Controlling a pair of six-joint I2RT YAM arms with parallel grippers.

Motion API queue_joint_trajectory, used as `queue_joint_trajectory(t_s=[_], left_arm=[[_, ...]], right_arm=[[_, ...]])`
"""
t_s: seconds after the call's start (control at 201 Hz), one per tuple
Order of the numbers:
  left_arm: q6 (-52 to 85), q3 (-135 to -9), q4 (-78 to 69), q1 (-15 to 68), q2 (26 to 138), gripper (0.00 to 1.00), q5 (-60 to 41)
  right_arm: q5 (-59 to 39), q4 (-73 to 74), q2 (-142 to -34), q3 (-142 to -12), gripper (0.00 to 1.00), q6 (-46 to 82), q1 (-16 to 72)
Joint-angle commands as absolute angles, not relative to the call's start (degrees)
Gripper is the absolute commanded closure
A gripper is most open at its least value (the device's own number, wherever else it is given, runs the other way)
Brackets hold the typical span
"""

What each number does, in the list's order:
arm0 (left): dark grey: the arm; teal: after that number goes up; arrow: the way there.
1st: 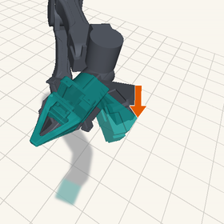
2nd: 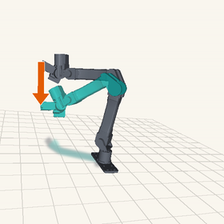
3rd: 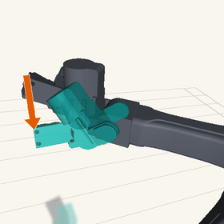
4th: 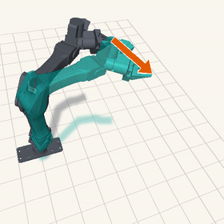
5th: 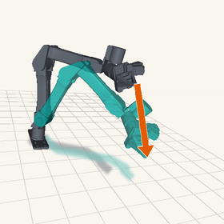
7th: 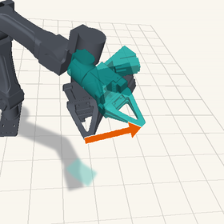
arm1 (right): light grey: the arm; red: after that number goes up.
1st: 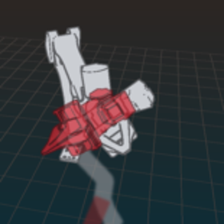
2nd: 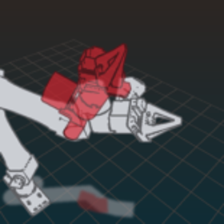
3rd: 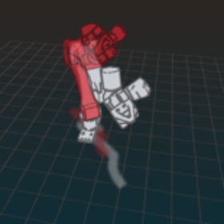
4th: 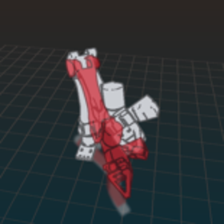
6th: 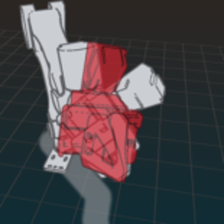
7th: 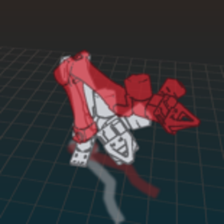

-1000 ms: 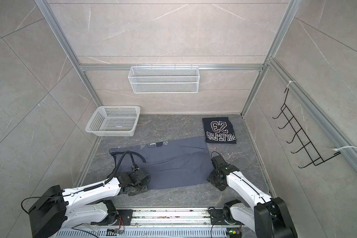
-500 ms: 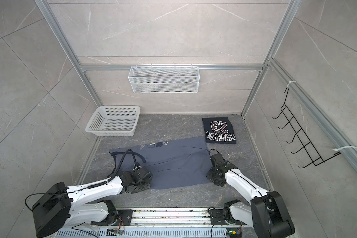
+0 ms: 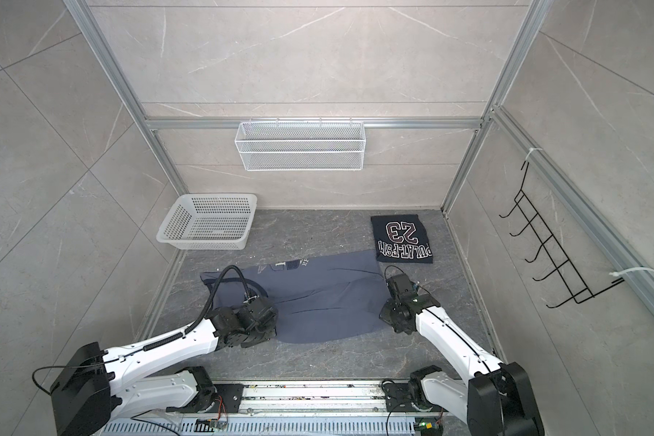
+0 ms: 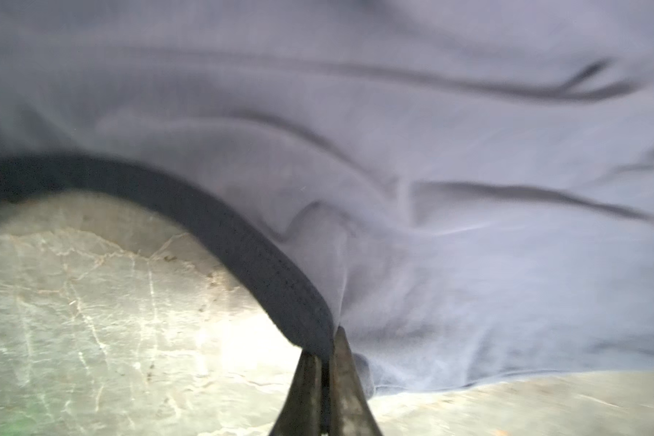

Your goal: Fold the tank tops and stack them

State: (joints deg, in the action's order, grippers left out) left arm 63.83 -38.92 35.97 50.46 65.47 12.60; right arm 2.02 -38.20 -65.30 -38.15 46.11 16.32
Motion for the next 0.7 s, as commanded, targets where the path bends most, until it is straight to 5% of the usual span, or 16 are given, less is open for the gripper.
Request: queue_joint_trajectory(t_s=[0.0,0.622,0.697], left_arm=[[59.54,-43.08,38.9,46.48,64.78,1.0,15.06],[46.11,-58.56,27.89,23.01,85.64,1.0,4.77],[45.96,-59.73,27.59,22.16,87.83,0.93,4.63]], right_arm=[[3.39,-39.07,-69.15,-44.14,0.97,43.03,16.25],[4.72,-34.85,-101.83,-74.13,0.93,36.98,14.08],[4.89,-34.85,-103.98,-75.86,0.88,37.31,13.69]])
